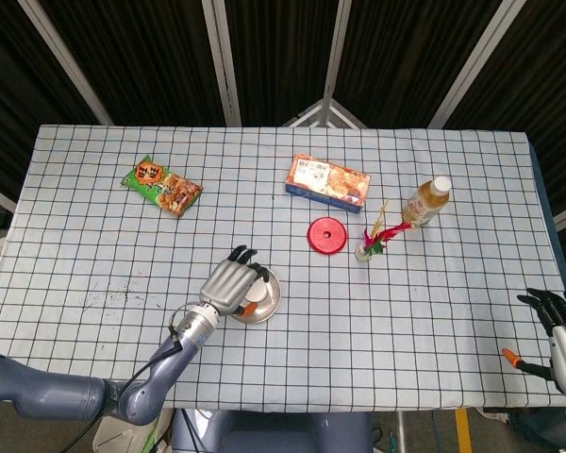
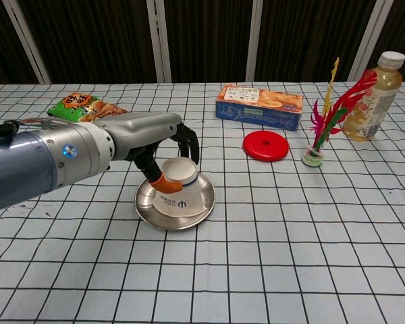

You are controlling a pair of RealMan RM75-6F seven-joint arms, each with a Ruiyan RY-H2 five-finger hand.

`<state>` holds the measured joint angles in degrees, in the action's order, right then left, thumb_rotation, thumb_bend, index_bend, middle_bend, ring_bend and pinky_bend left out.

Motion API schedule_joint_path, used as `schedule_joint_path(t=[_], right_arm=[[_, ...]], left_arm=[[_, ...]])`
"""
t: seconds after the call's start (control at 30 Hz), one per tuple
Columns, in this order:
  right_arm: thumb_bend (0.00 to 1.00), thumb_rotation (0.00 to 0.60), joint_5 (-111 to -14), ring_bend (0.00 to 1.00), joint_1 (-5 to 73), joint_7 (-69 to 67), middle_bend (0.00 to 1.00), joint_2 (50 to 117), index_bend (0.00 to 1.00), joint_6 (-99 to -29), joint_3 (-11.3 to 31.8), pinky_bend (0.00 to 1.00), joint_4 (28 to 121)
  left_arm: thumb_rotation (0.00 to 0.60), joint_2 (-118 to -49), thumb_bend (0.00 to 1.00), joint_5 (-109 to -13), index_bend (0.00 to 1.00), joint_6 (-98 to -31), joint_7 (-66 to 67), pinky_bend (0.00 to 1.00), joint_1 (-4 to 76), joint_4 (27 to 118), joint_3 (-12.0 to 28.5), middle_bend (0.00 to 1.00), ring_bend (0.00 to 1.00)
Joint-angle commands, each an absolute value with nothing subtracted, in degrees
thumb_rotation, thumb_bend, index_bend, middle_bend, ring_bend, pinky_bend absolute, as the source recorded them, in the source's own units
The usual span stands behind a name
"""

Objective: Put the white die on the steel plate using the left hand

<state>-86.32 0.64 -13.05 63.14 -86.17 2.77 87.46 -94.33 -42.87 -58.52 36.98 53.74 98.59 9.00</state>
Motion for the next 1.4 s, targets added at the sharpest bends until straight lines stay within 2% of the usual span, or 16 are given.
schedule_joint_path(t=[0.03,0.3,0.63,0.87,1.07,1.4], right_arm=[[0.1,0.6,-86.2,0.13,0.7,-13.0,0.19,63.1,0.25,-86.0,2.7,0.0,87.6],[0.1,0.6,-86.1,0.13,0.8,-12.7,0.19,63.0,0.25,-85.6,2.7,0.0,87.9],[0.1,0.6,-85.8,0.13,1.0,-12.7,0.19,62.9,0.25,-84.8,2.7,0.0,88.2],[0.1,0.6,-85.4,0.13,1.1,-12.5,0.19,62.8,0.25,-84.0,2.4,0.0,88.5],[0.1,0.6,-84.8,0.13,1.2,-12.7,0.19,62.7,0.25,-83.5,2.5,0.0,88.7],[0.1,0.6,-84.7,0.13,1.2,-12.3,0.19,62.4,0.25,-83.2,2.3,0.0,89.1]], left_arm=[[0.6,-93.4,0.46,-41.9,0.39,-57.2,35.2,0.05,53.5,100.0,9.7,0.45,0.1],[0.6,-92.3,0.46,-42.0,0.39,-57.6,36.9,0.05,53.9,99.7,8.8,0.46,0.1],[0.6,-94.9,0.46,-49.8,0.39,-62.9,41.4,0.05,53.7,92.6,5.5,0.45,0.1],[0.6,-96.7,0.46,-52.6,0.39,-64.4,41.7,0.05,53.3,89.5,5.2,0.45,0.1],[0.6,-97.5,0.46,-54.0,0.39,-62.7,38.9,0.04,52.7,88.4,5.2,0.46,0.1],[0.6,-94.1,0.46,-52.9,0.4,-54.9,28.2,0.02,51.6,94.4,6.9,0.46,0.1]])
